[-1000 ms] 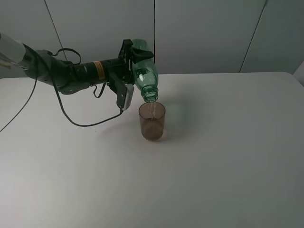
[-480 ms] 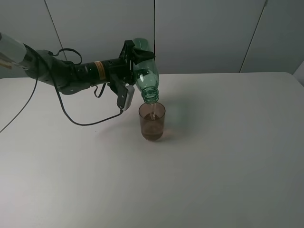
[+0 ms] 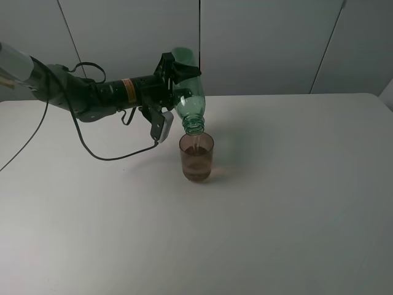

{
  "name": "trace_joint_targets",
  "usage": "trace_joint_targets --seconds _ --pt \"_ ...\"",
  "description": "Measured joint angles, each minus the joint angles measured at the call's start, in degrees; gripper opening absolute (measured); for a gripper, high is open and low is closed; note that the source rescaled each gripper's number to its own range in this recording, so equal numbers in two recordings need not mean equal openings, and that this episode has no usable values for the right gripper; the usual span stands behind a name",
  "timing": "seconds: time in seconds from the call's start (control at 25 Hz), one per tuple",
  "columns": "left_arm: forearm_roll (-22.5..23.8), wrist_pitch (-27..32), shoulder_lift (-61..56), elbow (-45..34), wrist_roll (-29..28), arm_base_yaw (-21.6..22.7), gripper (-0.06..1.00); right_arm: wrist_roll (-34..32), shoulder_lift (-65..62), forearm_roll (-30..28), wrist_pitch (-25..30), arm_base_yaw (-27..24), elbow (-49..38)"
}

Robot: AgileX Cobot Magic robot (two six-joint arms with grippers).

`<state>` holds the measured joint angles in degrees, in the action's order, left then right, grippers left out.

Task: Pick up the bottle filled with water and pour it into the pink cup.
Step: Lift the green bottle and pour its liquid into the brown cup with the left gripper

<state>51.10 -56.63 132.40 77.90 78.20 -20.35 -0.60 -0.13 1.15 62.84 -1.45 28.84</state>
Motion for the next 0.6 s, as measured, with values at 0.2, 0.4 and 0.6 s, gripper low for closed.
trace_joint_targets --seconds 0.2,0.4,0.6 --pt "0.22 -0.27 -1.03 0.00 0.38 -0.13 0.00 0.00 0.00 0.00 0.00 0.00 0.00" --pt "0.87 -0.49 -1.81 0.00 1.25 -0.13 0.00 0.00 0.00 0.00 0.00 0.00 0.00" --pt "1.58 -0.49 -2.45 0.00 1.86 -0.26 0.00 0.00 0.00 0.00 0.00 0.00 0.00"
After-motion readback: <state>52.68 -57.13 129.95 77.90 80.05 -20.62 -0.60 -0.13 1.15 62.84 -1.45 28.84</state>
